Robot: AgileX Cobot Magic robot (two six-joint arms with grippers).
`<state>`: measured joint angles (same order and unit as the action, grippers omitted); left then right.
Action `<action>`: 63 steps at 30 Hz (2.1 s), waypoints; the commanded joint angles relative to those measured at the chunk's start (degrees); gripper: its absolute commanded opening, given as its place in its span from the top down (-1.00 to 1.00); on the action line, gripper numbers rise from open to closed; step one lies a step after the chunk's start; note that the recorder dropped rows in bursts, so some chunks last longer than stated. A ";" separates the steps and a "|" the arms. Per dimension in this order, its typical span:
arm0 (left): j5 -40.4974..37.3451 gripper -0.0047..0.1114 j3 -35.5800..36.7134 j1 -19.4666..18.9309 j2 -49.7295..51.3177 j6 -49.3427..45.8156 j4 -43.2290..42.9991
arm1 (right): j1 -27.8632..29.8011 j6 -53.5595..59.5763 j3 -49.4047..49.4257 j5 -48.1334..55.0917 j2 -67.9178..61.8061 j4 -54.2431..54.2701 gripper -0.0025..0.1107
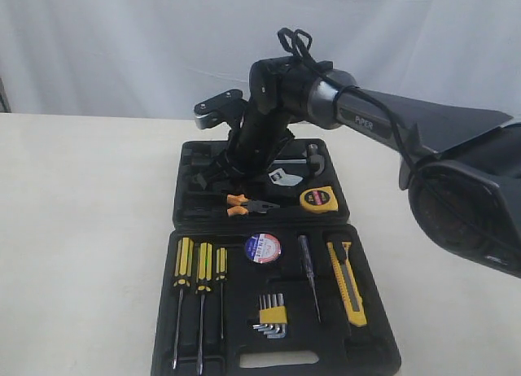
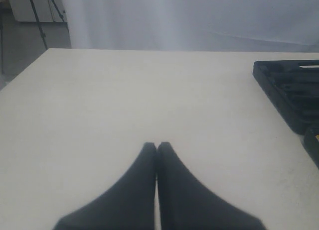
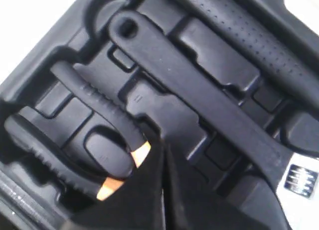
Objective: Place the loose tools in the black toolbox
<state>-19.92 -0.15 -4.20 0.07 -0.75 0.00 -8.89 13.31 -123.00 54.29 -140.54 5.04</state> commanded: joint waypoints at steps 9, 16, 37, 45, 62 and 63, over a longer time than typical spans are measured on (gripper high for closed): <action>0.31 0.92 0.15 0.27 -0.07 0.33 0.00 | 0.13 1.02 -0.21 1.87 -2.35 3.78 0.96; 0.31 0.92 0.15 0.27 -0.07 0.33 0.00 | 0.13 1.02 -0.21 1.37 0.62 3.78 0.96; 0.31 0.92 0.15 0.27 -0.07 0.33 0.00 | 1.33 3.72 34.17 10.66 35.45 1.73 0.96; 0.31 0.92 0.15 0.27 -0.07 0.33 0.00 | -2.84 3.84 49.80 10.50 53.09 -1.13 0.96; 0.31 0.92 0.15 0.27 -0.07 0.33 0.00 | -26.41 -3.80 76.21 -16.43 58.53 -5.04 0.96; 0.31 0.92 0.15 0.27 -0.07 0.33 0.00 | -27.04 -4.59 77.20 -18.56 58.19 -5.04 0.96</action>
<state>-19.92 -0.15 -4.20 0.07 -0.75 0.00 -34.03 10.22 -48.27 43.27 -81.96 0.00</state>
